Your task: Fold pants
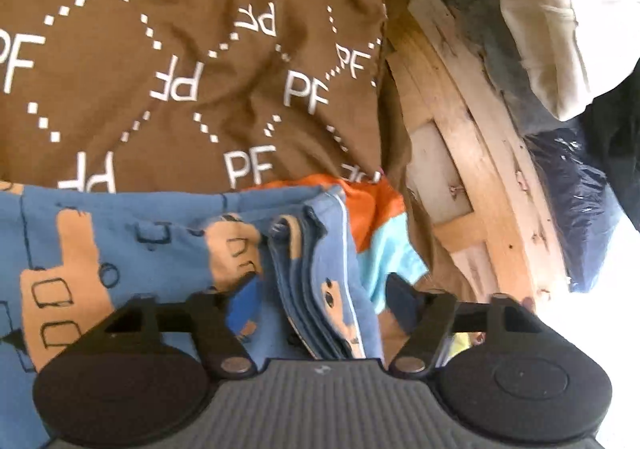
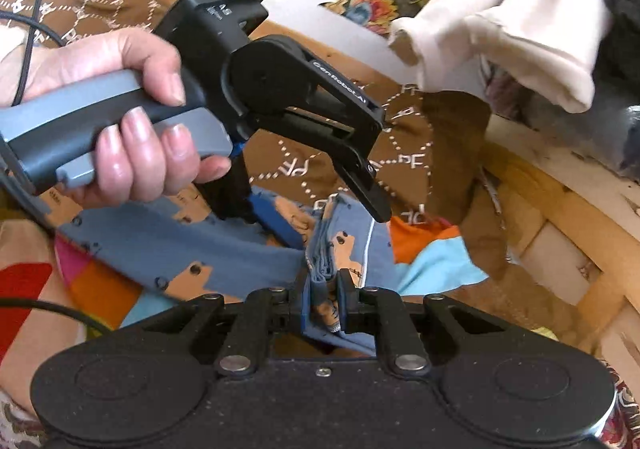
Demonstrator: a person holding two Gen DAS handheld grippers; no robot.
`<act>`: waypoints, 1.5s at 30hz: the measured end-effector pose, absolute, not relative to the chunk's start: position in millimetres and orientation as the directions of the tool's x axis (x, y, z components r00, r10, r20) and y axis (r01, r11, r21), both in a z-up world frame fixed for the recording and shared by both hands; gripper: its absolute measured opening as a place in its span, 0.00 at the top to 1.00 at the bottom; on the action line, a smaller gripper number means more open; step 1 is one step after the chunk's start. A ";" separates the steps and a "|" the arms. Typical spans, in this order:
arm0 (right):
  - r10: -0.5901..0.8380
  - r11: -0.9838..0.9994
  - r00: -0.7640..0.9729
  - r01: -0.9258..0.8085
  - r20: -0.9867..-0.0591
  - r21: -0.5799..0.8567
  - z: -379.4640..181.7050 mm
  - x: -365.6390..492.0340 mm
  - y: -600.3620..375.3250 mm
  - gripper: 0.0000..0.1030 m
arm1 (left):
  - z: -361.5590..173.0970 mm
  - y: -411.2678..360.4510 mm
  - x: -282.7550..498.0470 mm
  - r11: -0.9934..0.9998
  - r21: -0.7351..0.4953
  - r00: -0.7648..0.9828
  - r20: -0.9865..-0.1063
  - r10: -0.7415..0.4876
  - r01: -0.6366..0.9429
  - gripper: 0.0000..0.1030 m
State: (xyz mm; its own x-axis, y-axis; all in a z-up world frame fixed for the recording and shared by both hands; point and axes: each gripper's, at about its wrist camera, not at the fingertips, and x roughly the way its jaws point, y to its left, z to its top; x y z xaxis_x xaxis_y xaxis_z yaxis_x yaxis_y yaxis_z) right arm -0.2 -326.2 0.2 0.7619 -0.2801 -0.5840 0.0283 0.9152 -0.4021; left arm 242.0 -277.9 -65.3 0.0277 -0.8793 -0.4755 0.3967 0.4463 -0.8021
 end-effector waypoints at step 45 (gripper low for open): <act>-0.084 0.989 0.799 -0.006 -0.595 -0.149 36.7 2.7 -305.4 0.87 | -42.1 -223.9 225.7 0.594 -0.731 0.172 -0.573 -0.801 0.336 0.87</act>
State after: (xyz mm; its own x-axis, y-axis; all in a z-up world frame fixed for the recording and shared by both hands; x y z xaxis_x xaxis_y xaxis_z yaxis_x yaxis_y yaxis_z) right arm 2.7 -305.4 36.7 0.7993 -0.0845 -0.5950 -0.0064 0.9888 -0.1490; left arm 225.7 -223.9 -42.1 0.1717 -0.8014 -0.5730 0.3359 0.5944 -0.7306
